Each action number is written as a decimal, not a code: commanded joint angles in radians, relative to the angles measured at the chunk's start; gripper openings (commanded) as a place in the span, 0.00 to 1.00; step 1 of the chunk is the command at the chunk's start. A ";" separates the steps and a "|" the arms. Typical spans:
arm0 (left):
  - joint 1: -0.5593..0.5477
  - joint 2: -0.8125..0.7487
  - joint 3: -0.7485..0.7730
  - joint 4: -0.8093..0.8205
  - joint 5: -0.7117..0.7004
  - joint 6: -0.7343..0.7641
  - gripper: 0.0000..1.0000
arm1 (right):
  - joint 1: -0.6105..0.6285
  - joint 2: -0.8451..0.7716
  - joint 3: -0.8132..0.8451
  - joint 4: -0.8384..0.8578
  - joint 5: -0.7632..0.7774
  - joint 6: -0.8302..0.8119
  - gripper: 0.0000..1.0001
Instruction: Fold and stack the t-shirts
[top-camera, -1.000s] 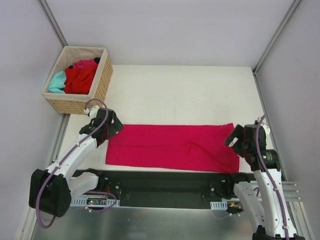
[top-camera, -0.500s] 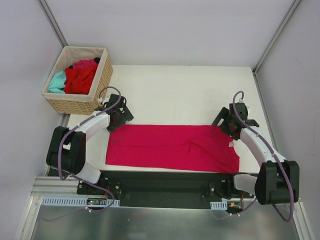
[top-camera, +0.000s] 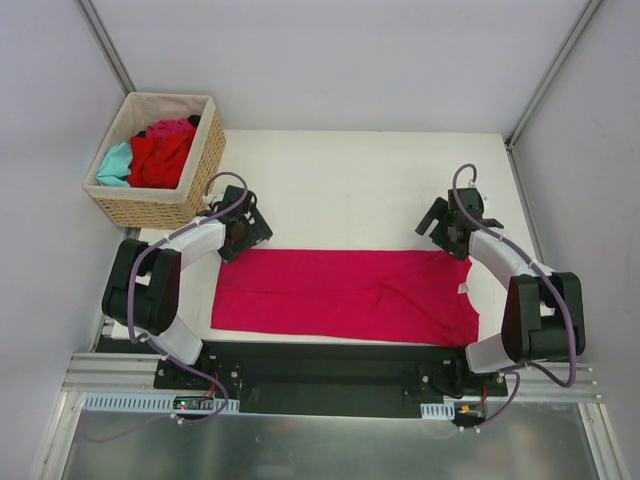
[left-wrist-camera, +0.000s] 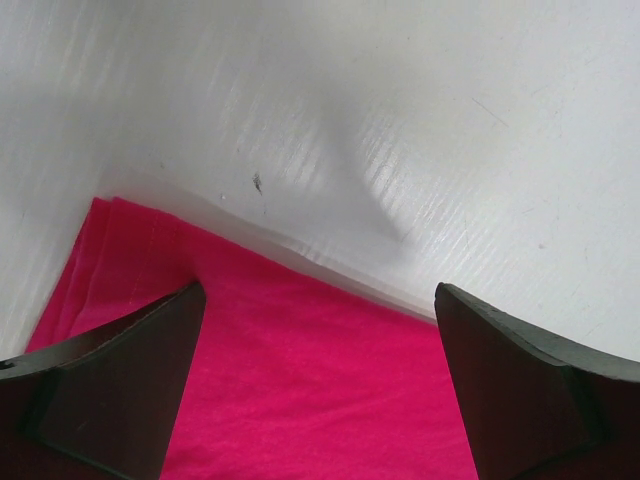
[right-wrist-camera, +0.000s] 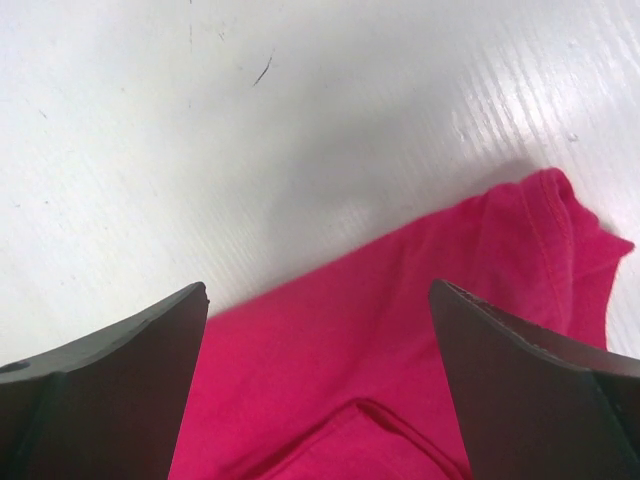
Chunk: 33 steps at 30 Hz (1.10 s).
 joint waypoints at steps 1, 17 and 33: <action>-0.002 0.016 0.040 0.012 -0.004 0.014 0.99 | 0.006 0.055 0.041 0.060 0.005 0.023 0.97; 0.016 -0.023 0.026 0.012 -0.010 0.021 0.99 | 0.003 -0.088 -0.079 -0.090 0.177 0.024 0.97; 0.018 -0.061 0.033 0.010 -0.018 0.017 0.99 | 0.018 -0.155 -0.041 -0.104 0.117 0.003 0.97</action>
